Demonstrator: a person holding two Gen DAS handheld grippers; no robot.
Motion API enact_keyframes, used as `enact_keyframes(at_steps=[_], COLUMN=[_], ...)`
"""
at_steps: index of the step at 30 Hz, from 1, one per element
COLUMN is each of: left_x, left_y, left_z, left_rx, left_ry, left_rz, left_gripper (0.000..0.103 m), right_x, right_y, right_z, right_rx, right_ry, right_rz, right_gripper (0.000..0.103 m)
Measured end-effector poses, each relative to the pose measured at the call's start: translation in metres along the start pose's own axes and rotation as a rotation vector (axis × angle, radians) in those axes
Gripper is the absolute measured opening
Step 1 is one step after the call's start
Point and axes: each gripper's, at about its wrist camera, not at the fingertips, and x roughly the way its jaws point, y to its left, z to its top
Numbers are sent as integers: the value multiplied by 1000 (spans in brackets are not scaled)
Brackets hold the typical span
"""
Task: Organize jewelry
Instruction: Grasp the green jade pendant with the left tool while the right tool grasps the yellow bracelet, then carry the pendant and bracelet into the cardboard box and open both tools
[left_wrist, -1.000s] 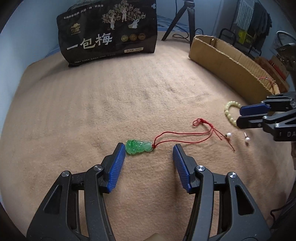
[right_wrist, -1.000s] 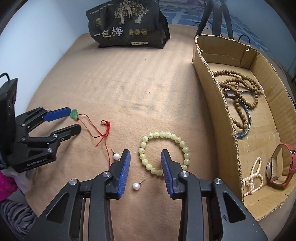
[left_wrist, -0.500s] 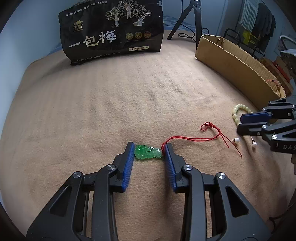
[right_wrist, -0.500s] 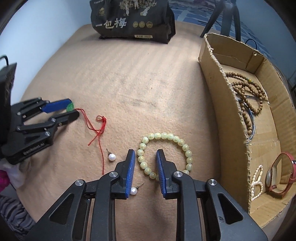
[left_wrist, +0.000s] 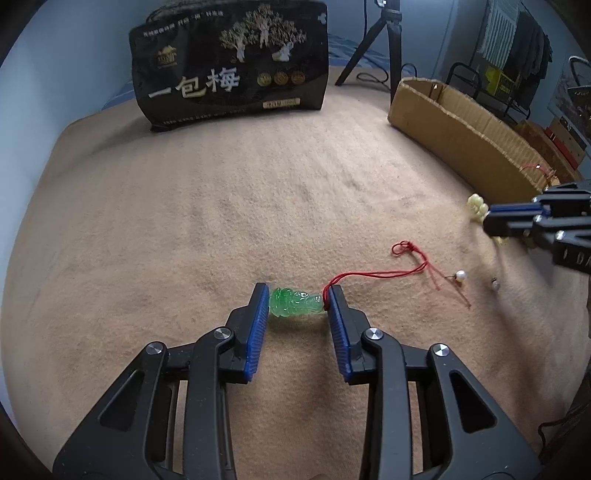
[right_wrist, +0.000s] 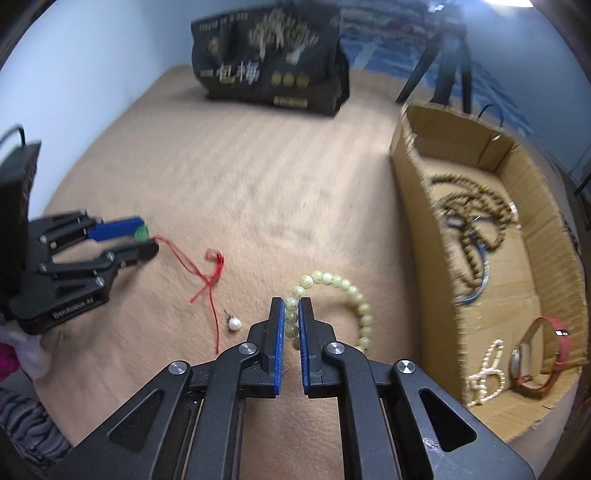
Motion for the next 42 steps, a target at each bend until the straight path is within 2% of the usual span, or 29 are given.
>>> enact_keyframes(at_steps=[12,24,34,42], left_x=[-58,-112,-120,-108], left_y=[-14,-55,-102,-137], left_z=[15,43,82,113], left_rx=[3,14,29,28], left_ry=[-99,-173,-223,-252], left_rz=[-22,-119,-195,-241], left_gripper=[32,32,32,32], right_x=[-73,-125,-146,-143], right_y=[-15,-52,-100,-133], right_z=[10,5,-7,-7], right_rx=[69,136,208,250], right_ry=[-172,-291,-335,-339], right_rz=[27,-13,-70,-98], right_gripper=[6,6,6,6])
